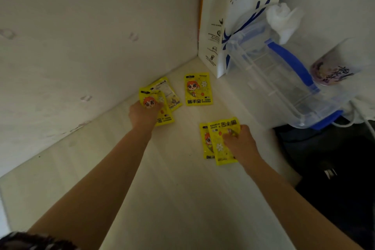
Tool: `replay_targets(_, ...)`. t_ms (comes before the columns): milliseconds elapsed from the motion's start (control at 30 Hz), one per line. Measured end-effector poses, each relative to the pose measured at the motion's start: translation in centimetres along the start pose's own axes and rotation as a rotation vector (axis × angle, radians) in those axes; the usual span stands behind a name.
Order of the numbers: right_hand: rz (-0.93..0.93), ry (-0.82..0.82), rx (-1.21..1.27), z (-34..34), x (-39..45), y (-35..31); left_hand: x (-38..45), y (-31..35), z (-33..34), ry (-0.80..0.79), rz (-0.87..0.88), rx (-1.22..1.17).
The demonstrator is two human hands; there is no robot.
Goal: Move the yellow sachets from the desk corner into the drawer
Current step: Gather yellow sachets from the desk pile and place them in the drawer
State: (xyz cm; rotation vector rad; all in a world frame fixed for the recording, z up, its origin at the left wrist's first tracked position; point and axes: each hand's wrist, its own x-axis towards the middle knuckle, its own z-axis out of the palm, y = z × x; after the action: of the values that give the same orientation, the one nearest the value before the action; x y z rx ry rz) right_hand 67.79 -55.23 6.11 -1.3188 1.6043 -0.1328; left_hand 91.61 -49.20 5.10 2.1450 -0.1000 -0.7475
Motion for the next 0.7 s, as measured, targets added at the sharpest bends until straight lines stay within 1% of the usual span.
replay_targets(100, 0.020, 0.046, -0.065, 1.4, -0.1, 1.0, 0.2, 0.6, 1.4, 0.023, 0.047, 0.078)
replay_targets(200, 0.012, 0.116, -0.224, 2.3, -0.1, 1.1, 0.5, 1.8, 2.4, 0.073, 0.073, 0.196)
replay_targets(267, 0.024, 0.174, -0.324, 2.7, -0.3, 0.6, 1.0, 2.3, 3.1, 0.089, 0.082, 0.225)
replay_targets(333, 0.033, 0.198, -0.350, 3.0, -0.3, -0.1, 1.4, 2.6, 3.7, 0.083, 0.107, 0.239)
replay_targets(500, -0.005, 0.147, -0.324, 3.3, 0.0, -1.0, 2.1, 3.5, 4.8, 0.077, 0.156, 0.361)
replay_targets(600, -0.032, 0.119, -0.337, 3.2, 0.2, -0.9, 2.9, 3.8, 5.1, 0.054, 0.108, 0.341)
replay_targets(700, -0.053, 0.087, -0.273, 3.0, 0.2, -0.8, 3.3, 3.8, 5.1, 0.051, 0.078, 0.297)
